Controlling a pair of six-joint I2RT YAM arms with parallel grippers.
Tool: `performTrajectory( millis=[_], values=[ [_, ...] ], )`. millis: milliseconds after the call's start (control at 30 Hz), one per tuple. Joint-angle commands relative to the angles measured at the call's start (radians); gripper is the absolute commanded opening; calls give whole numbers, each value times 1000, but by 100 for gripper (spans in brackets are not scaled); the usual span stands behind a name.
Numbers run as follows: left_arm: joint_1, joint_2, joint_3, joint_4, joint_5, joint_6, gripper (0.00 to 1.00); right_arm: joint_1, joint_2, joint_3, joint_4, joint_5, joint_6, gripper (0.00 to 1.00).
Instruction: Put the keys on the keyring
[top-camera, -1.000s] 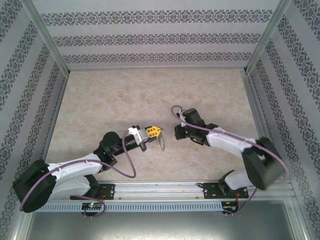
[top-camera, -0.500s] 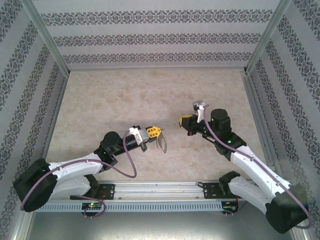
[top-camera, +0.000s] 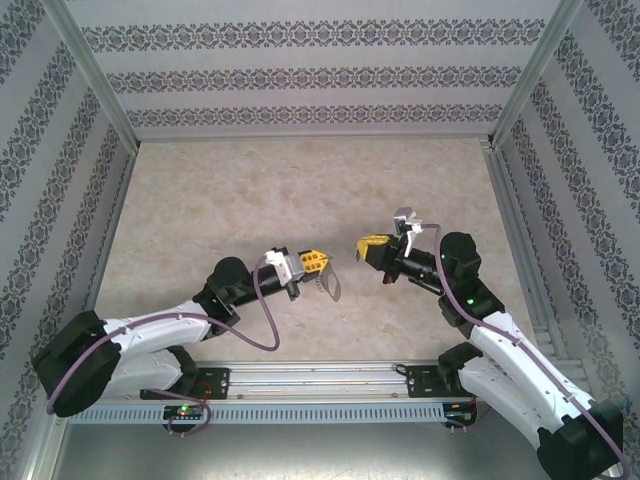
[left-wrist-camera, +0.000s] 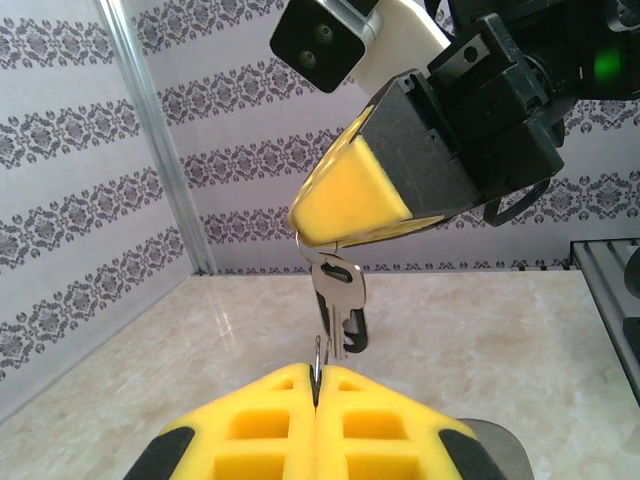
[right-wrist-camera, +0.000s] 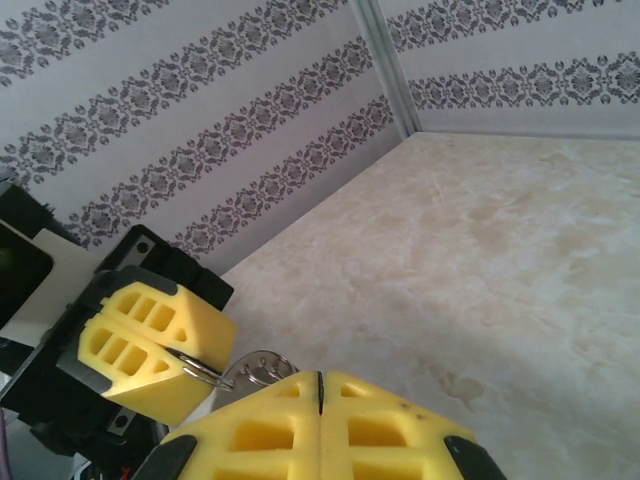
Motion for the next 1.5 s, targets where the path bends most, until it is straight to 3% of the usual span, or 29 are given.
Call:
performTrajectory(
  millis=[0,733,1467],
  values=[
    [-17,20,46,9,33,15,0,14,-18,-13,55,-39,6,0],
    [-17,115,87,74,52,-42,0,170,18,4,27,73,-123,0],
    [-24,113,88,104,81,-80,0,197,59,11,43,155,-152,0]
  ],
)
